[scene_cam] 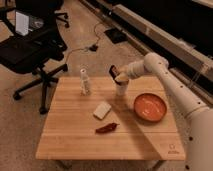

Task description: Place the eraser in the ceramic cup

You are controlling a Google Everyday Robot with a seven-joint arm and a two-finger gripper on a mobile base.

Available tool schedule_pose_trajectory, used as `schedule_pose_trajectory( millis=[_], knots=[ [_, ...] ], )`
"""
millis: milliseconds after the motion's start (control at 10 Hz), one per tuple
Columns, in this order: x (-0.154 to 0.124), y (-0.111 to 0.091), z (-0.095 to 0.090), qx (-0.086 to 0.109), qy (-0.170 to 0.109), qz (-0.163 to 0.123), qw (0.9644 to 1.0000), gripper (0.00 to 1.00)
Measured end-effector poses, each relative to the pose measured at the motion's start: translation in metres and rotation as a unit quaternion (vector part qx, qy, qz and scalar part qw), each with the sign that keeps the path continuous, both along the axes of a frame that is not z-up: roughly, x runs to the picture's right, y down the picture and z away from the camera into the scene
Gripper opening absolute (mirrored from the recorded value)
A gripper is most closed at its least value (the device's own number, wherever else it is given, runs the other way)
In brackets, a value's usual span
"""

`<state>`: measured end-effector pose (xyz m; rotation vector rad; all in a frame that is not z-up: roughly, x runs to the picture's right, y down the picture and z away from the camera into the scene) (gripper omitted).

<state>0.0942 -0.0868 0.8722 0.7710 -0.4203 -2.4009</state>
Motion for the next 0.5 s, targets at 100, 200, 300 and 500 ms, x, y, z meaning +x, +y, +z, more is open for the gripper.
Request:
schedule_pose_trajectory(
  millis=[100,200,300,500],
  knots=[
    [0.0031,0.0013,-0.0007,0.002,0.004,0.003,1.0,0.74],
    [0.005,0.0014,-0.0016,0.004,0.006,0.004,1.0,0.74],
    [0.0057,0.0001,-0.003,0.006,0.008,0.005,0.9999,0.74],
    [0.0044,-0.0052,-0.0073,0.014,0.007,0.008,0.9998,0.74]
  ],
)
